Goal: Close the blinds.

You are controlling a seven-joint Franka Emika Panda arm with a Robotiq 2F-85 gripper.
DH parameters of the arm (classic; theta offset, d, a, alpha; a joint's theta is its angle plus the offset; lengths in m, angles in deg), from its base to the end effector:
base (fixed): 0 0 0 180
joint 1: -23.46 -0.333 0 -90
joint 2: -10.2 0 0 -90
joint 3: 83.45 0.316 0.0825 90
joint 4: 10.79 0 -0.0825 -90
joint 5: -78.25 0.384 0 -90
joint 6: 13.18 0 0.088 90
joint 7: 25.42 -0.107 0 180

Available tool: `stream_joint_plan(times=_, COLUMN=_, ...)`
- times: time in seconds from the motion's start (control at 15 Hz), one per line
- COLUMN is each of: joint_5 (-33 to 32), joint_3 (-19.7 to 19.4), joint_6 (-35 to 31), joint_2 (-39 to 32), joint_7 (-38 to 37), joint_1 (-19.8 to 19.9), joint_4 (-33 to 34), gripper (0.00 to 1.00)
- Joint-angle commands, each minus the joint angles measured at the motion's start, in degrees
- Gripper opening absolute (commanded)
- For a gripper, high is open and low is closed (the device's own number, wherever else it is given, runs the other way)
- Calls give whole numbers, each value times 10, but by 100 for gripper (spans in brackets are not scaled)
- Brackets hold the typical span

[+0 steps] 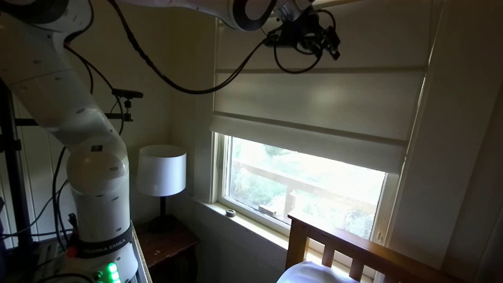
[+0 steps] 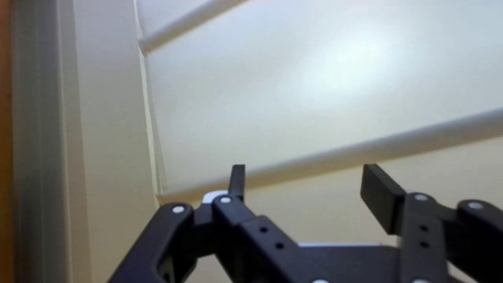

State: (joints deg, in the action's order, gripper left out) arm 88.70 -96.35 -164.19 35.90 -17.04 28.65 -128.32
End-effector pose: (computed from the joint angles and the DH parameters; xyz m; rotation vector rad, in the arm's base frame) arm 0.4321 -0.1767 0.7371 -2.6709 0.4213 -1.5568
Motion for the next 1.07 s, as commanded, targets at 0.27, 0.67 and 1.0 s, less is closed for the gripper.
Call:
stream_joint_plan(times=0.27, joint_5=-8, joint_3=-15, joint_6=29, joint_2=19, joint_7=-9, joint_1=23, joint_4=-39, gripper=100)
stream_joint_plan(times=0.67, joint_5=11, joint_3=-69, joint_6=55, joint_2=-16, joint_7=47, joint_1=5, joint_4=41, gripper=100)
stream_joint_plan(times=1.0, joint_5=59, joint_3=-161, joint_6=247, joint_2=-98, joint_7=193, joint_1=-47, joint_4=208, gripper=100)
